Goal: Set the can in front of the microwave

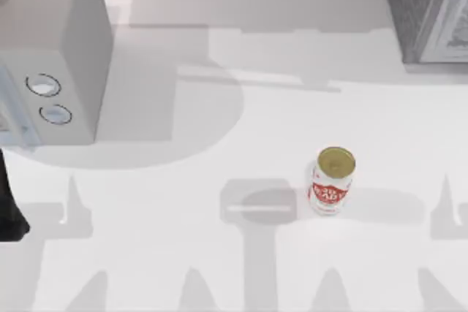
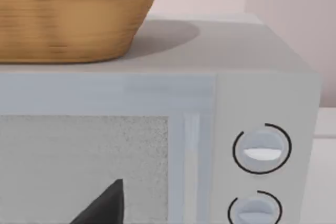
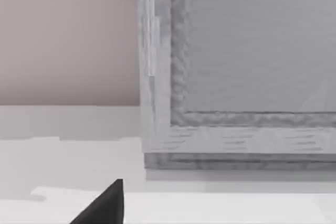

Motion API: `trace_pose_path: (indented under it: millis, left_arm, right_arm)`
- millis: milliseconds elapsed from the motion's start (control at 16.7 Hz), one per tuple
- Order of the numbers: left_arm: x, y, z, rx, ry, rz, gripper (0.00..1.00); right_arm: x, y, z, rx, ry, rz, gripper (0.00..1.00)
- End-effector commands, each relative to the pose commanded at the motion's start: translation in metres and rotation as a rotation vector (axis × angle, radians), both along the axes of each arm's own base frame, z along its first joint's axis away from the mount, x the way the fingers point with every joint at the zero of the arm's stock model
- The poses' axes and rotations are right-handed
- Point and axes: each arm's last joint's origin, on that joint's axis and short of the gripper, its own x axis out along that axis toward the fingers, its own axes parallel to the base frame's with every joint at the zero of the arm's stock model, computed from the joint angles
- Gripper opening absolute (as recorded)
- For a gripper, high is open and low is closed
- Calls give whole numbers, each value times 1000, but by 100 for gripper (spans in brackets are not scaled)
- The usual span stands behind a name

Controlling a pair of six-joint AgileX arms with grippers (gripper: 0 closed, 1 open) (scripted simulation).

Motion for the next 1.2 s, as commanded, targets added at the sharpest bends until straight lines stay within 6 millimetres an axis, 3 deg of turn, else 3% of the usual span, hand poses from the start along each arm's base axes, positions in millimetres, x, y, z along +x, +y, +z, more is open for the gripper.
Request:
trace_pose_path:
  millis: [300,660,960,1200]
  left_arm:
    - [0,-2,12,0,32,-23,100]
    - [19,-20,77,16,251,-163,100]
    - [71,-63,139,84,543,-338,100]
    - [127,-128,166,182,794,-471,100]
  right_arm:
    - [0,0,0,0,0,0,100]
    - [0,0,0,0,0,0,100]
    - [0,0,0,0,0,0,100]
    - [0,0,0,0,0,0,100]
